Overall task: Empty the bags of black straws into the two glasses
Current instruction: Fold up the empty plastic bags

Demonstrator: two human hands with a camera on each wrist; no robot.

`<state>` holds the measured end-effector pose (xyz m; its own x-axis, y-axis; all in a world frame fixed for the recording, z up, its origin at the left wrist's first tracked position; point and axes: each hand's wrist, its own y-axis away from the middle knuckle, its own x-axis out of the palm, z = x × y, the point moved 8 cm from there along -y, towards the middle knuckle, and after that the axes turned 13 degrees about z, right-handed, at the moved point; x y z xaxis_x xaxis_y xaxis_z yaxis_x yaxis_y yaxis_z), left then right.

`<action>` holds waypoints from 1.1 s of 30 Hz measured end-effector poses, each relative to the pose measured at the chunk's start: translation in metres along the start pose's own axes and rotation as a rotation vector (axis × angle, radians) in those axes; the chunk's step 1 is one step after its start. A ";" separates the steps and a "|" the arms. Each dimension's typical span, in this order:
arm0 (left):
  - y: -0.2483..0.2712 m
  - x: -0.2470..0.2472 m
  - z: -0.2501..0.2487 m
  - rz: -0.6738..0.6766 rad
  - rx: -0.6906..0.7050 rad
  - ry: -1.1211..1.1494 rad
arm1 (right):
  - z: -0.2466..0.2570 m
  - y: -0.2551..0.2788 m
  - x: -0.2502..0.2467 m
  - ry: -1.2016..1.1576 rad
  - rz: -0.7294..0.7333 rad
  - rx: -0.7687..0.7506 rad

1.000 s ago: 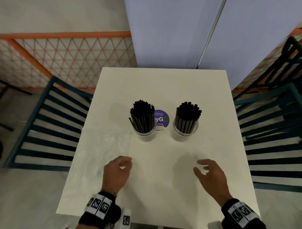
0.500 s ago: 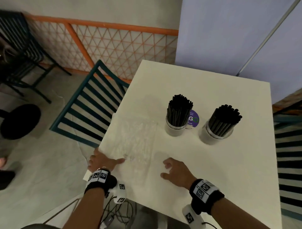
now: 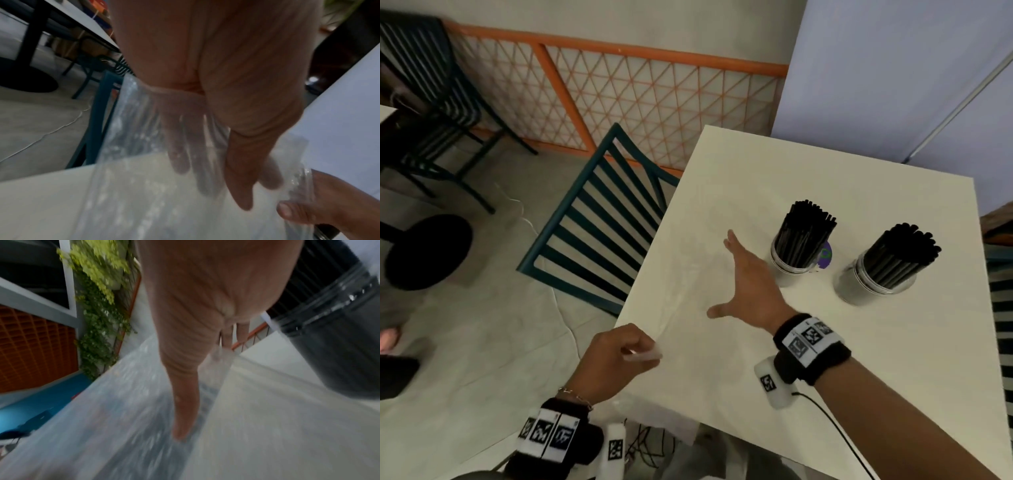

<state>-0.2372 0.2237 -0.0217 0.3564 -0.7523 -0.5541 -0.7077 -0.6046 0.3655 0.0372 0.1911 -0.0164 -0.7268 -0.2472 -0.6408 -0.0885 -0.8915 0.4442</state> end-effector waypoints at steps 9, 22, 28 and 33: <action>0.019 -0.038 0.004 0.287 -0.195 0.356 | -0.033 0.095 -0.045 -0.469 0.195 0.008; -0.068 0.043 -0.093 0.171 0.208 0.614 | -0.113 0.238 -0.100 0.013 -0.373 -0.030; -0.066 0.094 -0.060 0.257 0.526 0.329 | -0.165 0.264 -0.013 0.221 -0.324 -0.055; -0.070 0.166 0.009 0.366 0.205 0.091 | -0.233 0.245 0.069 0.078 -0.139 0.142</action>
<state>-0.1337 0.1437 -0.1465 0.1048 -0.9332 -0.3437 -0.9008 -0.2355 0.3648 0.1239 -0.1330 -0.0975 -0.6461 -0.1589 -0.7465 -0.2833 -0.8583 0.4278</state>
